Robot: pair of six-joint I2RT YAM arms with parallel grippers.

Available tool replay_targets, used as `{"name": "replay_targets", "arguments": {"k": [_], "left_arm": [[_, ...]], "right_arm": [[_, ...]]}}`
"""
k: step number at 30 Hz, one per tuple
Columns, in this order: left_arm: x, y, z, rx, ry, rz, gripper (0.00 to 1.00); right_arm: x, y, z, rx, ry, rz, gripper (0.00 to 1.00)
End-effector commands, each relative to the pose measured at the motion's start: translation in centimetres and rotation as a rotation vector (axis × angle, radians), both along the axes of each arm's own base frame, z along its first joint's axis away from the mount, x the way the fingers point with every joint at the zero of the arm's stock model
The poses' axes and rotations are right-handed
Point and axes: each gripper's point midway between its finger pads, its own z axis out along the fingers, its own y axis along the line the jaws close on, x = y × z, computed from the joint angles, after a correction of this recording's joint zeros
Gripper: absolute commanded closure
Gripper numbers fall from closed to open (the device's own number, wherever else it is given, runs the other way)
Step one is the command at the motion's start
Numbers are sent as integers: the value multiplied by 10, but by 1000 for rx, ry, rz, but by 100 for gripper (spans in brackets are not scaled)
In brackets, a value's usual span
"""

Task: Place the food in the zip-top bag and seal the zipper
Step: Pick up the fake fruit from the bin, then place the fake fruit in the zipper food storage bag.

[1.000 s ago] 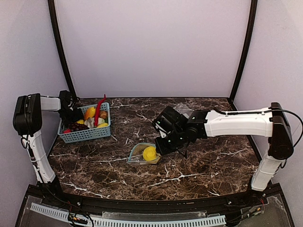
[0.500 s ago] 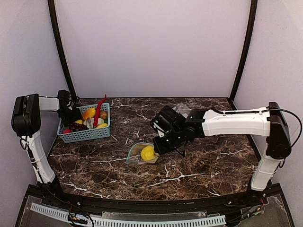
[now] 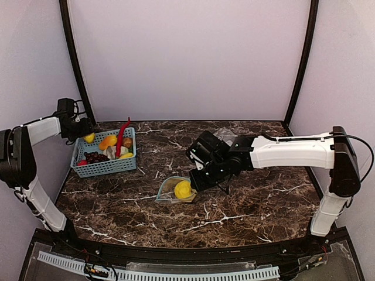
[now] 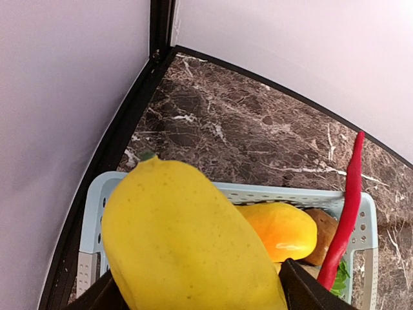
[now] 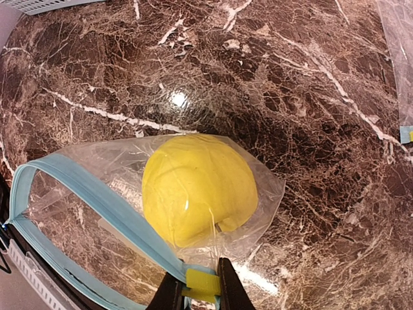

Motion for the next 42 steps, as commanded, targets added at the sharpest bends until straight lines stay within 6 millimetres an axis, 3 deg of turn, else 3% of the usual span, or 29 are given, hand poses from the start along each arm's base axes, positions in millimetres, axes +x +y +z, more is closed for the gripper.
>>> {"name": "replay_targets", "arguments": {"k": [1,2,3,6,7,10,12,17,24,29,33,42], "left_arm": [[-10,-21,32,-21,-98,-118,41],[-14,-34,48,-43,-144,-179,41],[-18,-43,52,-56,-162,-222,41],[-42,-92,88,-166,-264,-450,41],[-52,-110,88,-172,-272,-523,41],[-104,-181,114,-193,-364,-812,40],[-137,-217,125,-239,-407,-958,39],[-199,-267,141,-330,-461,-1138,39],[-264,-335,128,-348,-495,-1361,41],[-290,-372,111,-237,-513,-1471,42],[-298,-397,96,-125,-514,-1534,42],[-287,-422,61,-20,-522,-1556,43]], "right_arm": [[0,5,17,27,-35,6,91],[0,5,18,30,-36,7,91],[1,6,20,34,-40,6,91],[1,7,24,44,-45,16,91],[1,8,25,47,-47,20,91],[0,9,28,57,-46,37,91],[-1,10,30,67,-44,46,91],[-4,12,39,102,-39,62,91],[-9,19,48,171,-11,94,91],[-13,24,51,199,16,119,91],[-14,25,53,209,26,128,91],[-16,25,51,212,41,131,91]]}}
